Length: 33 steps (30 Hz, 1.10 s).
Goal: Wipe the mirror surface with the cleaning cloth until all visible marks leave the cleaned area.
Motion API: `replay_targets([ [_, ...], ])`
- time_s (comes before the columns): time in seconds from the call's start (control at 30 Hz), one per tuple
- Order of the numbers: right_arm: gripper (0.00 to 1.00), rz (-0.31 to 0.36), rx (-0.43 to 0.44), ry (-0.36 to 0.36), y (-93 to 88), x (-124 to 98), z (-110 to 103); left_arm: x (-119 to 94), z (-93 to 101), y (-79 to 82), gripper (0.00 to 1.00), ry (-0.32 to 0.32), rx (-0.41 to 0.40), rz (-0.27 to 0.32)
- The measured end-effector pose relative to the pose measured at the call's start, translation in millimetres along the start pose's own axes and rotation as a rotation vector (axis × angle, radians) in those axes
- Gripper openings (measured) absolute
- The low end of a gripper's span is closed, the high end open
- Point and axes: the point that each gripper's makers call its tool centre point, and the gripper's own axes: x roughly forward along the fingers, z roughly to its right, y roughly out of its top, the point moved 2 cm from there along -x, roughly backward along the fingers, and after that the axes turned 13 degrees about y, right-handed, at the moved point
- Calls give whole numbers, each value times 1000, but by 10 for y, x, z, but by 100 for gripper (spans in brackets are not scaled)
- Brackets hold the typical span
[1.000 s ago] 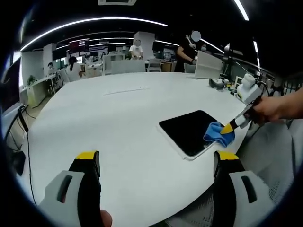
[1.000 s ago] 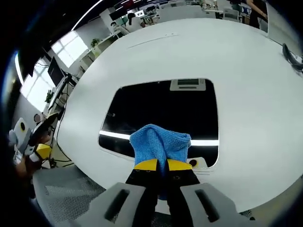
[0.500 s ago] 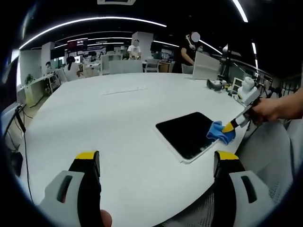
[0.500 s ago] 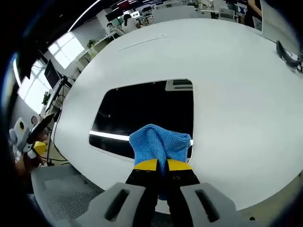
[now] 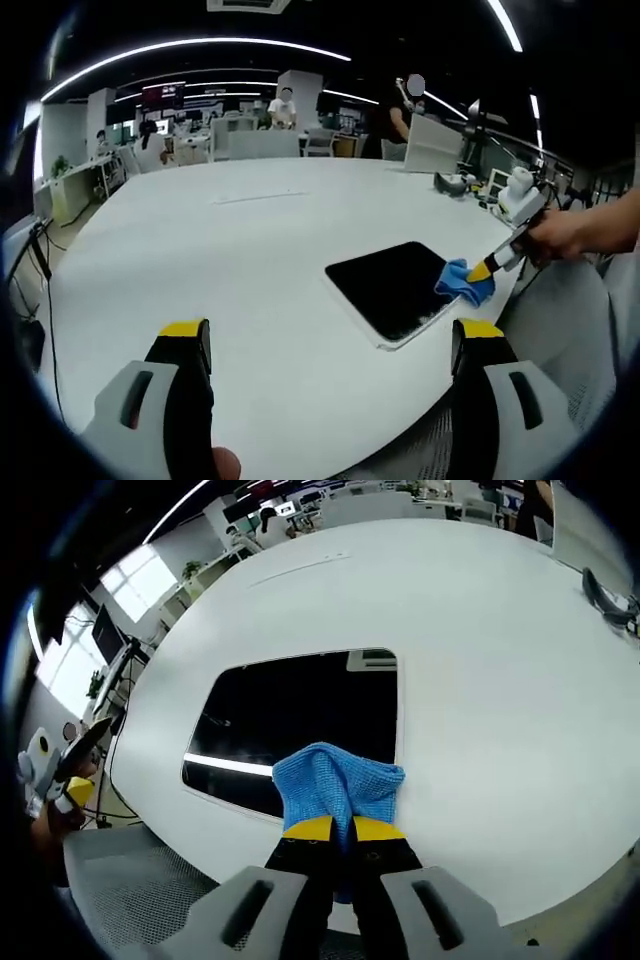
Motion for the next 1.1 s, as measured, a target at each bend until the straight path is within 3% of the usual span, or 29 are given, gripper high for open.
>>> replay_targets([
  [0.27, 0, 9, 26, -1, 38, 9, 20, -18, -39, 52, 99, 21, -14, 20],
  [0.43, 0, 8, 32, 2, 71, 19, 34, -7, -31, 33, 99, 22, -26, 0],
  [1.1, 0, 12, 5, -17, 439, 160, 169, -14, -1, 199, 99, 2, -87, 49],
])
